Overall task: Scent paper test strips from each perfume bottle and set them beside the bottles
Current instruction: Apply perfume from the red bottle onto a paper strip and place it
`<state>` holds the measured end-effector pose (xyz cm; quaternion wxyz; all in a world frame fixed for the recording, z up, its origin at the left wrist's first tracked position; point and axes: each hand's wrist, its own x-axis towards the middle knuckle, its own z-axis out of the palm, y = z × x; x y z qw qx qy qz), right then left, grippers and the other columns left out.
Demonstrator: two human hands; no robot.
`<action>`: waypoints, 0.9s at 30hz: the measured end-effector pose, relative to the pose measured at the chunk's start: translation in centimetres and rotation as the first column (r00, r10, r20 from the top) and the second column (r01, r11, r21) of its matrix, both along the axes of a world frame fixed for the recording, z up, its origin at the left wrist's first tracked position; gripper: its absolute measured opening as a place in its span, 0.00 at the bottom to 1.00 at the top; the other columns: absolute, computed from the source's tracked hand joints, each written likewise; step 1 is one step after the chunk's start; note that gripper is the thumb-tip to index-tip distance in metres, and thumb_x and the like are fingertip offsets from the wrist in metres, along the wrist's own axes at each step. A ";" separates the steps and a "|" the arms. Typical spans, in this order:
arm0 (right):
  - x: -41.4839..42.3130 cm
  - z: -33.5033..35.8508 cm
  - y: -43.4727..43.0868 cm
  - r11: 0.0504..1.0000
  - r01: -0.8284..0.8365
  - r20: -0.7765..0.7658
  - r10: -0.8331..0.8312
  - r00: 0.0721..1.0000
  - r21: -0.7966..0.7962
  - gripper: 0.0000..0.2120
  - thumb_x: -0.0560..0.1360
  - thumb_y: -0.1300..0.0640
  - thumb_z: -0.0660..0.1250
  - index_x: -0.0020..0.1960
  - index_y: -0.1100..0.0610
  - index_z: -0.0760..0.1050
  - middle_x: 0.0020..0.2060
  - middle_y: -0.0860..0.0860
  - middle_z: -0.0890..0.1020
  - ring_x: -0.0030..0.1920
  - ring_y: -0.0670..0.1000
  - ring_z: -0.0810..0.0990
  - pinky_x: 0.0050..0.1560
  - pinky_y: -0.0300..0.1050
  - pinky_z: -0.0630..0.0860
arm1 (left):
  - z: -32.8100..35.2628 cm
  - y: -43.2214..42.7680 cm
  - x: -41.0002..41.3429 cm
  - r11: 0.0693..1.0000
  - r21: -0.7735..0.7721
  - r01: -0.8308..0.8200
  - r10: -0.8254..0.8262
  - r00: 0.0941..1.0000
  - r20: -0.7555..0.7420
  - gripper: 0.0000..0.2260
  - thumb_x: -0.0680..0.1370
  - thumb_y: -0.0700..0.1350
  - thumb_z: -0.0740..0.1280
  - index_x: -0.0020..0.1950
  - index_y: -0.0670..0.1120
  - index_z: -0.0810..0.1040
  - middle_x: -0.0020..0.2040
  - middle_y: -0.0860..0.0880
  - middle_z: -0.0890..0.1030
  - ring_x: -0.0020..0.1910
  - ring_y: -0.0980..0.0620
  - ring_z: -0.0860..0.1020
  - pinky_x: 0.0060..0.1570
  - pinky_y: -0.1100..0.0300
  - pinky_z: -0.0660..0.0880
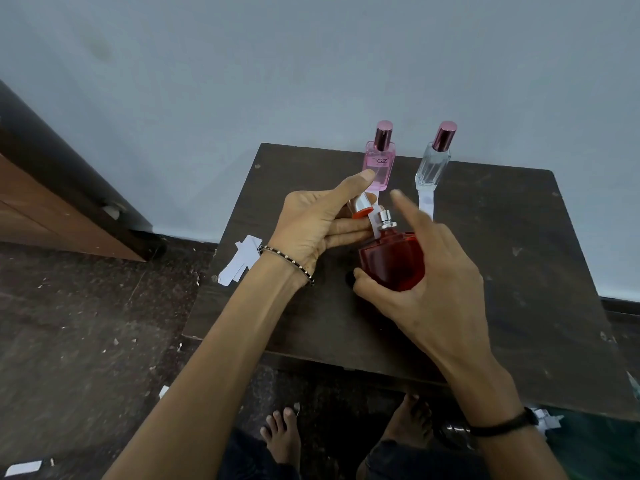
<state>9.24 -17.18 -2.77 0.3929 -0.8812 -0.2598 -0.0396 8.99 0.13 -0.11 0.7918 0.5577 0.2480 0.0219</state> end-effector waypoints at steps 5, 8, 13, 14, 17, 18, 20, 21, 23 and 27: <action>0.5 0.6 -1.2 0.906 0.216 -0.363 -0.075 0.929 0.364 0.47 0.56 0.35 0.79 0.71 0.44 0.69 0.62 0.43 0.79 0.55 0.39 0.81 0.50 0.30 0.77 | 0.1 0.2 0.0 1.000 0.010 -0.025 0.025 0.999 0.033 0.13 0.71 0.53 0.77 0.41 0.43 0.88 0.44 0.41 0.88 0.43 0.45 0.88 0.40 0.57 0.83; 1.2 1.0 -1.7 0.742 0.328 -0.563 0.079 0.823 0.584 0.32 0.57 0.44 0.82 0.59 0.49 0.81 0.47 0.48 0.87 0.43 0.48 0.86 0.41 0.44 0.83 | 0.1 0.3 0.1 0.998 0.032 -0.052 0.051 0.998 0.032 0.12 0.71 0.54 0.77 0.40 0.44 0.88 0.45 0.43 0.88 0.42 0.46 0.88 0.40 0.57 0.84; 1.3 1.7 -1.7 0.485 0.413 -0.637 0.573 0.516 0.771 0.31 0.67 0.47 0.70 0.65 0.64 0.75 0.44 0.52 0.80 0.23 0.48 0.72 0.21 0.38 0.69 | 0.1 0.2 0.3 0.994 0.083 -0.068 0.066 0.998 0.026 0.15 0.69 0.56 0.77 0.44 0.44 0.88 0.44 0.47 0.89 0.42 0.49 0.88 0.40 0.60 0.83; 1.3 1.8 -1.8 0.426 0.433 -0.599 0.666 0.444 0.794 0.32 0.68 0.48 0.70 0.66 0.65 0.73 0.46 0.53 0.79 0.24 0.47 0.72 0.21 0.38 0.69 | 0.1 0.2 0.3 0.993 0.098 -0.062 0.059 0.998 0.028 0.15 0.69 0.56 0.77 0.43 0.45 0.89 0.44 0.47 0.89 0.43 0.49 0.88 0.40 0.60 0.83; 1.3 2.0 -2.0 0.324 0.429 -0.481 0.811 0.333 0.843 0.40 0.63 0.48 0.80 0.67 0.62 0.68 0.49 0.54 0.76 0.31 0.47 0.70 0.22 0.37 0.70 | 0.0 0.1 0.3 0.990 0.128 -0.058 0.055 0.998 0.027 0.14 0.70 0.57 0.77 0.43 0.47 0.89 0.45 0.46 0.89 0.44 0.49 0.88 0.42 0.60 0.83; 1.4 2.0 -2.1 0.316 0.427 -0.471 0.818 0.331 0.847 0.42 0.61 0.49 0.82 0.67 0.62 0.67 0.49 0.54 0.76 0.32 0.47 0.70 0.23 0.37 0.70 | 0.0 0.1 0.3 0.989 0.136 -0.061 0.058 0.998 0.026 0.14 0.71 0.57 0.77 0.43 0.47 0.89 0.45 0.46 0.89 0.44 0.49 0.88 0.42 0.60 0.83; 1.5 1.9 -2.2 0.304 0.448 -0.474 0.815 0.335 0.841 0.42 0.59 0.51 0.81 0.67 0.63 0.67 0.48 0.54 0.75 0.34 0.48 0.69 0.23 0.37 0.69 | 0.0 0.0 0.4 0.988 0.141 -0.068 0.065 0.998 0.025 0.12 0.71 0.57 0.77 0.43 0.48 0.89 0.45 0.46 0.89 0.43 0.49 0.88 0.42 0.60 0.83; 1.5 1.8 -2.3 0.291 0.475 -0.475 0.814 0.333 0.831 0.41 0.59 0.52 0.80 0.66 0.63 0.67 0.47 0.54 0.75 0.35 0.48 0.68 0.24 0.37 0.68 | 0.0 -0.1 0.4 0.988 0.138 -0.072 0.069 0.997 0.025 0.12 0.71 0.57 0.77 0.42 0.48 0.89 0.45 0.46 0.89 0.43 0.49 0.88 0.41 0.60 0.83; 1.7 1.8 -2.4 0.245 0.541 -0.469 0.822 0.325 0.804 0.36 0.62 0.51 0.74 0.65 0.63 0.68 0.48 0.55 0.75 0.37 0.49 0.69 0.28 0.39 0.68 | 0.0 -0.3 0.6 0.988 0.132 -0.077 0.074 0.997 0.025 0.12 0.71 0.56 0.77 0.43 0.48 0.89 0.45 0.45 0.88 0.43 0.49 0.88 0.41 0.60 0.83; 1.9 1.9 -3.3 0.299 0.535 -0.529 0.773 0.350 0.790 0.21 0.73 0.47 0.59 0.54 0.58 0.83 0.59 0.61 0.82 0.47 0.56 0.81 0.38 0.44 0.76 | 0.0 -0.6 0.8 0.988 0.124 -0.088 0.085 0.996 0.032 0.13 0.72 0.56 0.77 0.43 0.47 0.89 0.48 0.41 0.88 0.43 0.48 0.88 0.42 0.59 0.84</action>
